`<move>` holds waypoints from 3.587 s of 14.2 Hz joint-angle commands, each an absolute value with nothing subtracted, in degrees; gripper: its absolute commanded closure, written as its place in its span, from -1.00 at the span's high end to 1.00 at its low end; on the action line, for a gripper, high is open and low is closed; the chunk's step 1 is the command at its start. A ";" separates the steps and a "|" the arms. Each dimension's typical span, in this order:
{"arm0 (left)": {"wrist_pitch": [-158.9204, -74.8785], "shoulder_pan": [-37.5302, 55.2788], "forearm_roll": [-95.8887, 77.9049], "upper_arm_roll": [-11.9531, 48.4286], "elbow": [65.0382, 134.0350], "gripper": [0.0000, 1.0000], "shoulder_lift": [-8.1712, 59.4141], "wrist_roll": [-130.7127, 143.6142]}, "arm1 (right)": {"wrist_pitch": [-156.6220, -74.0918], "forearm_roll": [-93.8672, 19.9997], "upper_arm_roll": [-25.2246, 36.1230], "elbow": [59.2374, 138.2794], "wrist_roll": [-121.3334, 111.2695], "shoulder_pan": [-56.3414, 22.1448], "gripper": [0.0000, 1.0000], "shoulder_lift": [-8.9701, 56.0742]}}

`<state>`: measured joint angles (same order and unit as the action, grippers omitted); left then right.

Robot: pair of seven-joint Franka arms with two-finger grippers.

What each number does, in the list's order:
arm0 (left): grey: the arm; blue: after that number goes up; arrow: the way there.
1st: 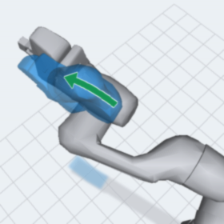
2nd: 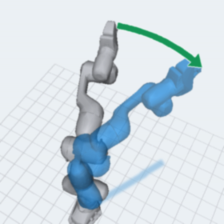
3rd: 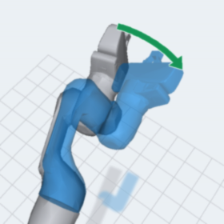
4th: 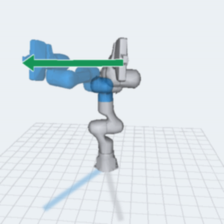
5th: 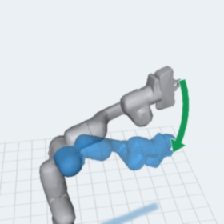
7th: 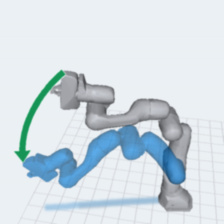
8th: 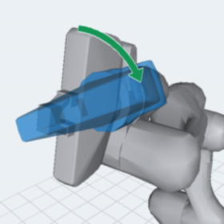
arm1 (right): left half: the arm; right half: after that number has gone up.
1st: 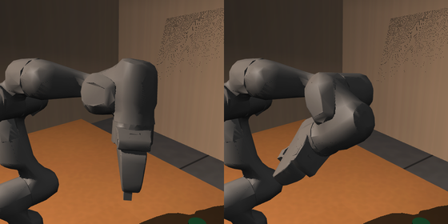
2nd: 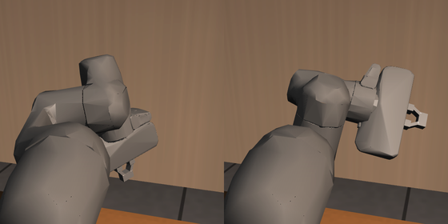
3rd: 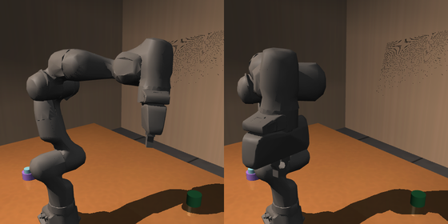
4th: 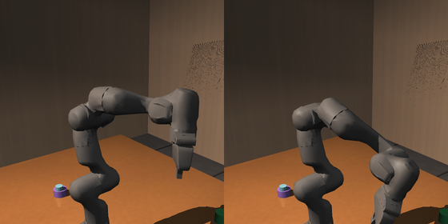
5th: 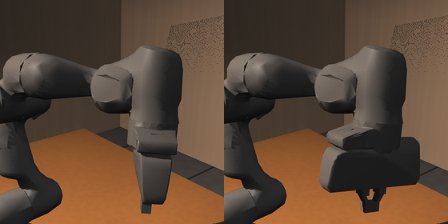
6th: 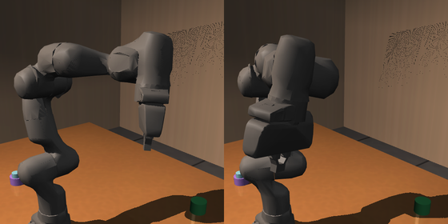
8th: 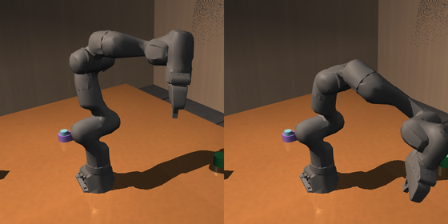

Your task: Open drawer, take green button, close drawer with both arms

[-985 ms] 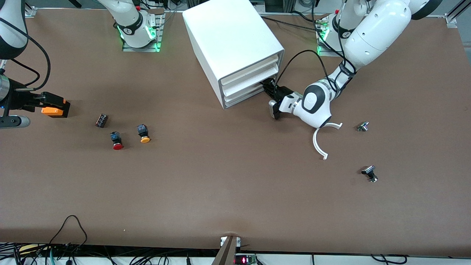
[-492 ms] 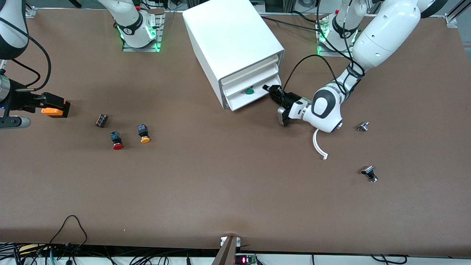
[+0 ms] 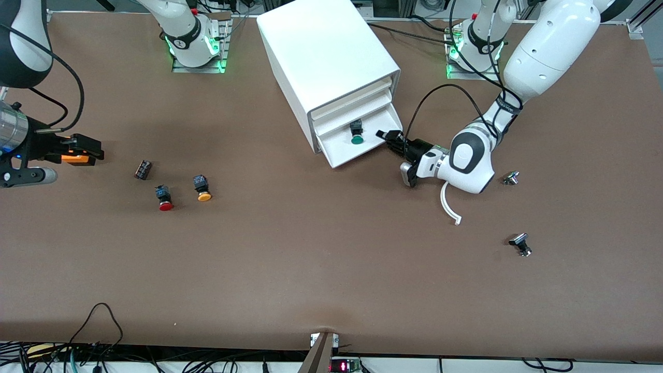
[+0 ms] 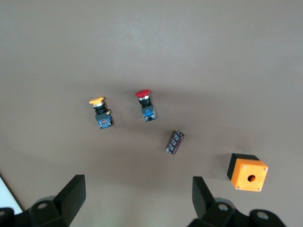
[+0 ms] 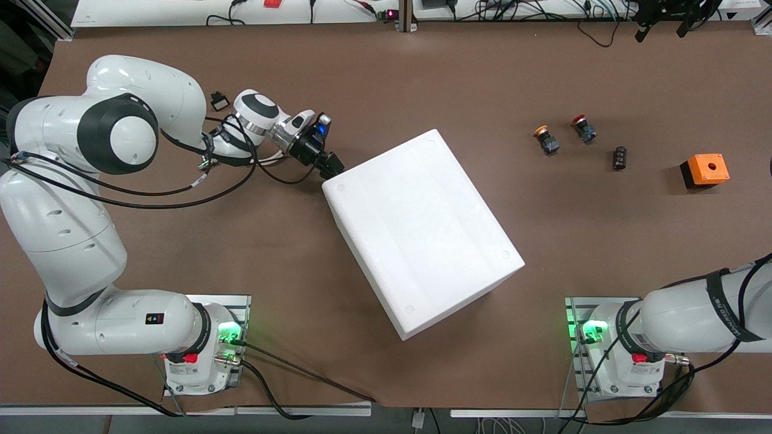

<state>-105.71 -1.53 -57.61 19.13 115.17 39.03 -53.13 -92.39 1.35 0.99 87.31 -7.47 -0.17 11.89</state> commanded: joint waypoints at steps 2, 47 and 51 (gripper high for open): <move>-108.72 -0.88 -58.36 15.91 112.77 -1.00 38.41 -49.40 | -92.90 0.53 1.05 86.57 -6.77 -4.64 1.00 12.57; -83.25 -8.35 6.15 9.68 82.98 1.00 9.67 1.23 | -128.75 -4.04 1.32 61.08 35.16 -54.75 0.80 55.10; -83.32 -5.11 1.34 3.19 82.53 1.00 9.49 0.35 | -129.37 -3.69 1.49 61.52 35.07 -55.46 0.77 55.99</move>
